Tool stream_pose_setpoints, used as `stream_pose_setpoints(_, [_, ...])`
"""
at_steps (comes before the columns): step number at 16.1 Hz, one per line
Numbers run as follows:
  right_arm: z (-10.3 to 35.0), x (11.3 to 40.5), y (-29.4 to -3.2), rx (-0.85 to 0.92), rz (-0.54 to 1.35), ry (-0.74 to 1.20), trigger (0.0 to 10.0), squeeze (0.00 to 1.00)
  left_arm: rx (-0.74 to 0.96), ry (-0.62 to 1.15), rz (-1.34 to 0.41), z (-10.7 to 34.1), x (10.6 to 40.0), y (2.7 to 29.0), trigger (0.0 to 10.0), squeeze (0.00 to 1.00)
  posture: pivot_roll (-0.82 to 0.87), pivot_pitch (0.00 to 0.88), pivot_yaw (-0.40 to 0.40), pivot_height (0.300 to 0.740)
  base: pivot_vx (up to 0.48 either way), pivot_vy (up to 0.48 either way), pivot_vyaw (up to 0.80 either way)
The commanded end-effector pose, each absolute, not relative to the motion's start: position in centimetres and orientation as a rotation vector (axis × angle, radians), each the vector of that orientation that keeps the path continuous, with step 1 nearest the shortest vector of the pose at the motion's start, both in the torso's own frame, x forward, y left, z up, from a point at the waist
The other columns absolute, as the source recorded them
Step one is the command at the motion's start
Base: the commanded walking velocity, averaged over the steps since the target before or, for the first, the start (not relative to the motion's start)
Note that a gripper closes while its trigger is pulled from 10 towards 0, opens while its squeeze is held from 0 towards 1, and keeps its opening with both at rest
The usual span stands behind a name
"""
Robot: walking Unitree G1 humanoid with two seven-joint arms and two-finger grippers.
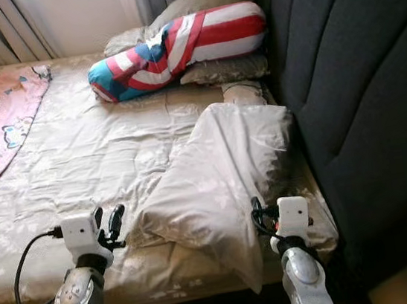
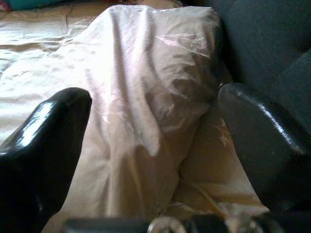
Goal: Clean up the room
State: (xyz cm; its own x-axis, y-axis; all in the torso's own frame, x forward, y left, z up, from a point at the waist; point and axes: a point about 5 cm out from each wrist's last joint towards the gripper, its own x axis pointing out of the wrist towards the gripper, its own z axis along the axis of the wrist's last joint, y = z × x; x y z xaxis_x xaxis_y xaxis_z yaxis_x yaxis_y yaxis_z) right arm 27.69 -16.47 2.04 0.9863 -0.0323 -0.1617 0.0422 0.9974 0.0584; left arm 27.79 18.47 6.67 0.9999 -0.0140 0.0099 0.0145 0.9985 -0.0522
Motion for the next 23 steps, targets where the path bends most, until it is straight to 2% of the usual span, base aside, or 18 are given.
stream_pose_setpoints(1, [1.84,27.66,-16.16,0.065,-0.024,0.177,10.0,0.00,-0.053,-0.023,-0.011,6.92,27.75,18.65,10.0,0.00,-0.01,0.050,-0.003,0.666,0.000,0.000,0.00])
stream_pose_setpoints(10, [1.81,27.72,-15.39,0.074,0.020,0.189,10.0,0.00,-0.050,-0.014,0.004,7.03,27.88,19.09,10.0,0.00,-0.01,0.061,-0.004,0.666,0.000,0.000,0.00])
stream_pose_setpoints(21, [1.58,27.63,-15.35,0.078,0.022,0.212,10.0,0.00,-0.062,-0.017,-0.002,7.03,27.82,18.98,10.0,0.00,-0.01,0.073,-0.004,0.666,0.297,0.000,0.00])
stream_pose_setpoints(23, [1.46,27.65,-15.17,0.076,0.035,0.223,10.0,0.00,-0.060,-0.015,-0.006,6.98,27.86,18.91,10.0,0.00,-0.01,0.070,-0.005,0.666,0.000,0.000,0.00])
